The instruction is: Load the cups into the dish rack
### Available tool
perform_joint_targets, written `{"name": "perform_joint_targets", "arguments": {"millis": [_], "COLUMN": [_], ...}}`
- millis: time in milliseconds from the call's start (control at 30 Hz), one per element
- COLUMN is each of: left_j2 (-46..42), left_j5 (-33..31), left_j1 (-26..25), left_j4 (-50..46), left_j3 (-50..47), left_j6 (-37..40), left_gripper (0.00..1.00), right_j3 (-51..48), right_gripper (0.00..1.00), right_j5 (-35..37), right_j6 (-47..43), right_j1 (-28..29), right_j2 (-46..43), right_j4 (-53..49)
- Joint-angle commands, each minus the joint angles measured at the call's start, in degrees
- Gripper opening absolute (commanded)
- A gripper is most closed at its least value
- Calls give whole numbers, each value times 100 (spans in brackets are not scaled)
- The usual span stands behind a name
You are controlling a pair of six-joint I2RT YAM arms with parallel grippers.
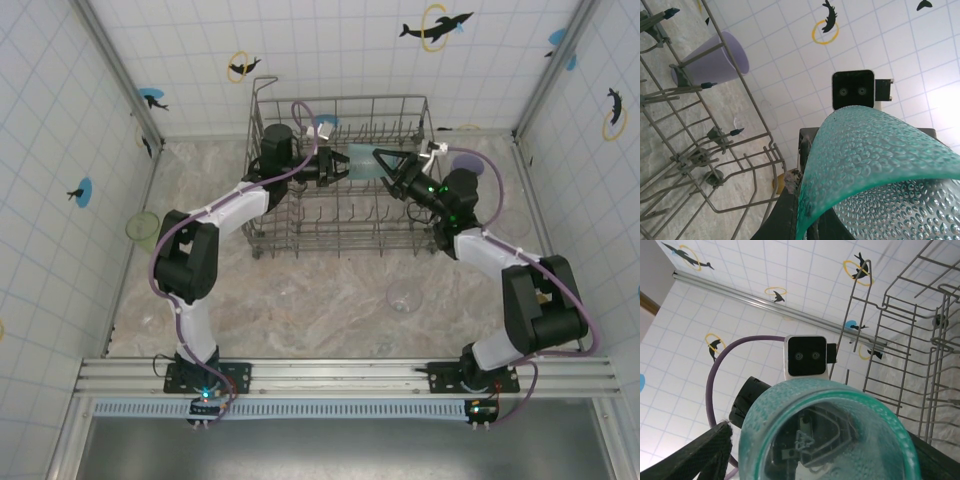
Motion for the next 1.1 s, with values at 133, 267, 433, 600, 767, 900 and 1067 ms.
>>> {"name": "perform_joint_targets", "arguments": {"millis": [133, 267, 433, 600, 767, 900, 1067], "left_j2": [159, 112, -58, -391, -798, -1093, -1489], "left_j5": [185, 189, 51, -309, -719, -1015, -1419], "left_j1": [9, 17, 51, 237, 583, 753, 1019], "left_j4": [422, 414, -24, -518, -892, -1218, -1859], "left_j3": [-43, -87, -79, -130, -208, -194, -133], "left_j6": [-163, -146, 217, 589, 869, 1157, 1601], "left_gripper": [0, 0, 26, 53, 74, 83, 97], "right_j3": [205, 202, 141, 192, 414, 700, 1194], "right_gripper": [60, 50, 50, 49, 49, 48, 47], "right_j5": [108, 104, 207, 321, 522, 732, 1164], "right_j6": [121, 115, 10, -284, -897, -1510, -2448], "right_j1": [48, 49, 19, -63, -51, 27, 225], "right_j2": [109, 143, 102, 11, -66, -2, 179], "right_j4": [565, 670, 660, 262, -551, -1233, -2219]}}
